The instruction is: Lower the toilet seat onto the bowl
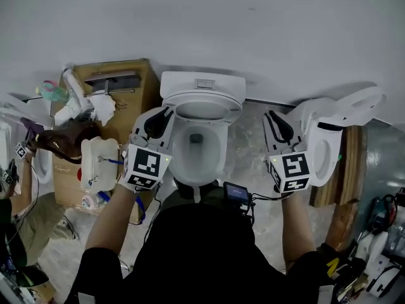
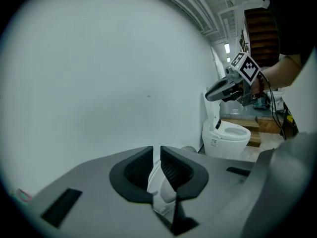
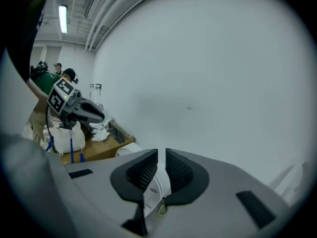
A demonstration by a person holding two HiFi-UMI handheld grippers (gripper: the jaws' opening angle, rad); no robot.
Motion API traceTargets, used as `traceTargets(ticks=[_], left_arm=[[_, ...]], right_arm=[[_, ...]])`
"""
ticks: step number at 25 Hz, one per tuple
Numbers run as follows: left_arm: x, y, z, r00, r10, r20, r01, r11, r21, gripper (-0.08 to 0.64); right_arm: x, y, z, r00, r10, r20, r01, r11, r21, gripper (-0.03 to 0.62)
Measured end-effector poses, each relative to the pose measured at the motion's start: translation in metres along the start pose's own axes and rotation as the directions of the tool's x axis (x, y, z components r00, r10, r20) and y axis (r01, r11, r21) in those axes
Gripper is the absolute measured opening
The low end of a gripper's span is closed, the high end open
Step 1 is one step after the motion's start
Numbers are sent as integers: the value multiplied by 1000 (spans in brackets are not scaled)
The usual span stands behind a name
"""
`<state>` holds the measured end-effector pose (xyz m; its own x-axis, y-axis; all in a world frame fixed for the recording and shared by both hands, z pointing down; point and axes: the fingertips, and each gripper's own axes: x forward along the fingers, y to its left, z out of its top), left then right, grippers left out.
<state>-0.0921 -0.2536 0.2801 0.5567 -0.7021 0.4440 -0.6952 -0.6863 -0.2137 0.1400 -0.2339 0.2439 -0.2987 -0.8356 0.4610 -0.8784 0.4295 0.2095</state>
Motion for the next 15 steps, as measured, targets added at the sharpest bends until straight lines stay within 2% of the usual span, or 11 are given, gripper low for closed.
traceTargets(ticks=[2,4,5,10,15], left_arm=[[17,0,-6,999,-15,-39,15,1000,7,73],[37,-1,-13,995,-37,-89,38,999,14,146],[46,0,-17,993,-42,-108,45,999,19,150],[86,4,-46,981,-49,-188,59,997,48,150],[117,2,-76,964,-74,-256,94,993,70,150]], right_arm=[[22,1,-11,998,52,-38,-52,999,-5,49],[43,4,-24,990,108,-87,-110,994,-26,131],[53,7,-29,985,135,-111,-141,989,-42,147],[100,29,-56,953,239,-184,-264,957,-124,149],[141,42,-75,946,262,-191,-295,940,-172,149]])
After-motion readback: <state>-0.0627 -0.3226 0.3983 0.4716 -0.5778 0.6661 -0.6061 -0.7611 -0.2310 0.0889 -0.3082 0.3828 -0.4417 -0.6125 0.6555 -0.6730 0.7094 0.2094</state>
